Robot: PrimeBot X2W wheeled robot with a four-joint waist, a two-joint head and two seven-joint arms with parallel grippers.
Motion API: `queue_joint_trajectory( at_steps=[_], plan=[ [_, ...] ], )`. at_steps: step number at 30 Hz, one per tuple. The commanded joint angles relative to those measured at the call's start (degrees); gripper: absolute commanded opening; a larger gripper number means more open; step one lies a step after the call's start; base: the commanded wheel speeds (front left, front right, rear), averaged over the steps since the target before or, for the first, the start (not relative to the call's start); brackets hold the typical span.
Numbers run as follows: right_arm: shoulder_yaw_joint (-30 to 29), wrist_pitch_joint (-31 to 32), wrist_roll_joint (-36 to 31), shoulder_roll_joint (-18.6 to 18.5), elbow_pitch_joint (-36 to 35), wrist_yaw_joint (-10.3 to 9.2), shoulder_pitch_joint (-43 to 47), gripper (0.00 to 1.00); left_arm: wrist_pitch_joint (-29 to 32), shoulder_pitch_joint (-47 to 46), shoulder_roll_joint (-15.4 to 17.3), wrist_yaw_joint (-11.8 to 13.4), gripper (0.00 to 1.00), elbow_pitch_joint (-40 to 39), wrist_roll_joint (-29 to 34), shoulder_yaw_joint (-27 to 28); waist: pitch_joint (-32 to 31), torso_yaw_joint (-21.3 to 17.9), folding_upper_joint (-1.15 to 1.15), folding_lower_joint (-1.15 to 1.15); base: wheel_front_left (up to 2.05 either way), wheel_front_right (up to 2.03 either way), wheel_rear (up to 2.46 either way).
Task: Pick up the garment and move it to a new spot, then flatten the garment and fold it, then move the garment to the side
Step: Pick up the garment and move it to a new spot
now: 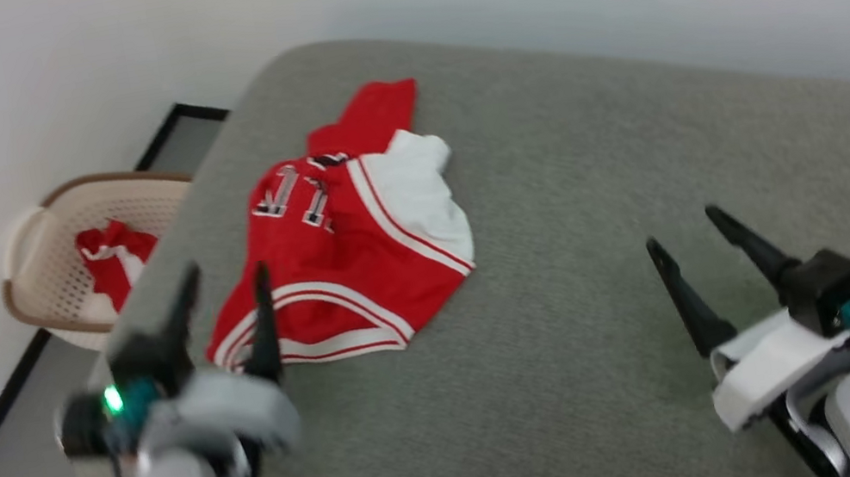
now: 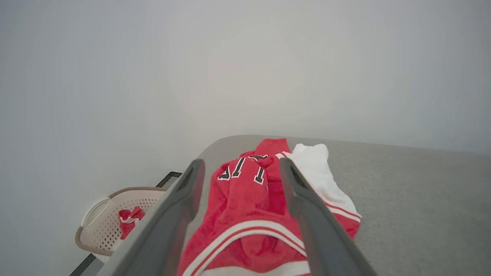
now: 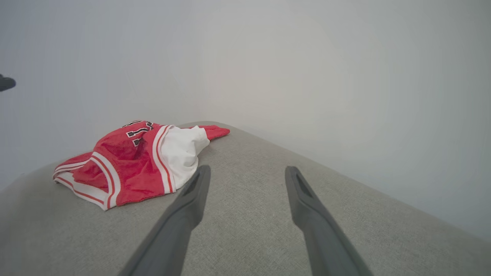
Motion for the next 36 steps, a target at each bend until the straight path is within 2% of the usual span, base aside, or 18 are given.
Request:
queue_joint_trajectory(
  at_steps=[1, 4, 6, 7, 11, 15, 18, 23, 27, 28, 29, 30, 31, 32, 36],
  plan=[
    [0.1, -0.07, 0.12, -0.38, -0.56, -0.08, -1.34, 1.0, -0.03, -2.64, 0.08, -0.2, 1.0, 1.15, -0.91, -0.11, 7.56, -7.35, 0.0, 0.0, 0.0, 0.0, 0.0],
    [1.02, -0.05, 0.36, -0.8, -1.45, -0.08, -2.71, 1.0, 0.71, -9.61, 3.16, -0.34, 1.0, 8.21, -2.6, -0.8, 11.09, -10.47, 0.0, 0.0, 0.0, 0.0, 0.0],
    [1.36, -0.05, 0.63, -0.79, -1.99, -0.08, -4.02, 1.0, 3.9, -13.85, 3.87, -0.42, 1.0, 13.22, -6.84, -2.97, 13.05, -12.44, 0.0, 0.0, 0.0, 0.0, 0.0],
    [1.3, -0.05, 0.72, -0.82, -2.21, -0.08, -4.47, 1.0, 6.3, -15.69, 4.24, -0.42, 1.0, 15.11, -9.98, -4.64, 13.77, -13.24, 0.0, 0.0, 0.0, 0.0, 0.0],
    [1.73, -0.05, 1.25, -0.18, -2.88, -0.08, -5.73, 1.0, 17.68, -20.97, 9.52, -0.28, 1.0, 19.89, -23.41, -8.85, 15.72, -16.32, 0.0, 0.0, 0.0, 0.0, 0.0],
    [2.28, -0.05, 1.5, 0.07, -3.52, -0.08, -6.18, 1.0, 28.21, -23.15, 13.69, -0.32, 1.0, 21.57, -33.26, -12.54, 16.95, -18.22, 0.0, 0.0, 0.0, 0.0, 0.0],
    [2.96, -0.06, 1.61, 0.46, -3.95, -0.08, -6.52, 1.0, 35.77, -23.48, 16.85, -0.32, 1.0, 22.35, -38.26, -15.34, 17.97, -19.45, 0.0, 0.0, 0.0, 0.0, 0.0],
    [4.49, -0.06, 1.93, 0.69, -4.51, -0.08, -7.41, 1.0, 41.41, -23.36, 18.64, -0.32, 1.0, 24.96, -42.61, -17.32, 19.73, -21.1, 0.0, 0.0, 0.0, 0.0, 0.0],
    [4.91, -0.06, 2.2, 1.02, -5.05, -0.08, -8.05, 1.0, 41.77, -23.15, 18.24, -0.27, 1.0, 27.14, -44.32, -18.52, 20.47, -21.78, 0.0, 0.0, 0.0, 0.0, 0.0],
    [4.99, -0.06, 2.21, 1.06, -5.27, -0.08, -8.29, 1.0, 41.68, -22.93, 17.96, -0.27, 0.89, 27.5, -44.62, -18.9, 20.51, -21.85, 0.0, 0.0, 0.0, 0.0, 0.0],
    [5.06, -0.05, 2.25, 1.13, -5.54, -0.08, -8.57, 1.0, 41.57, -22.73, 17.68, -0.28, 0.67, 27.69, -44.84, -19.44, 20.43, -21.88, 0.0, 0.0, 0.0, 0.0, 0.0],
    [5.17, -0.06, 2.32, 1.26, -5.76, -0.08, -8.7, 1.0, 41.3, -22.66, 17.58, -0.28, 0.37, 27.82, -44.97, -19.96, 20.2, -21.88, 0.0, 0.0, 0.0, 0.0, 0.0],
    [5.22, -0.05, 2.4, 1.39, -5.91, -0.08, -8.64, 1.0, 40.45, -22.58, 17.72, -0.29, 0.13, 27.54, -44.91, -20.49, 19.85, -21.88, 0.0, 0.0, 0.0, 0.0, 0.0],
    [5.25, -0.06, 2.52, 1.5, -6.0, -0.08, -8.41, 1.0, 38.92, -22.62, 18.18, -0.29, 0.0, 27.48, -45.07, -20.44, 19.38, -21.84, 0.0, 0.0, 0.0, 0.0, 0.0],
    [5.13, -0.05, 3.03, 1.84, -5.75, -0.08, -7.29, 1.0, 33.6, -23.12, 19.79, -0.49, 0.0, 26.55, -45.51, -21.03, 16.65, -21.6, 0.0, 0.0, 0.0, 0.0, 0.0]
  ],
)
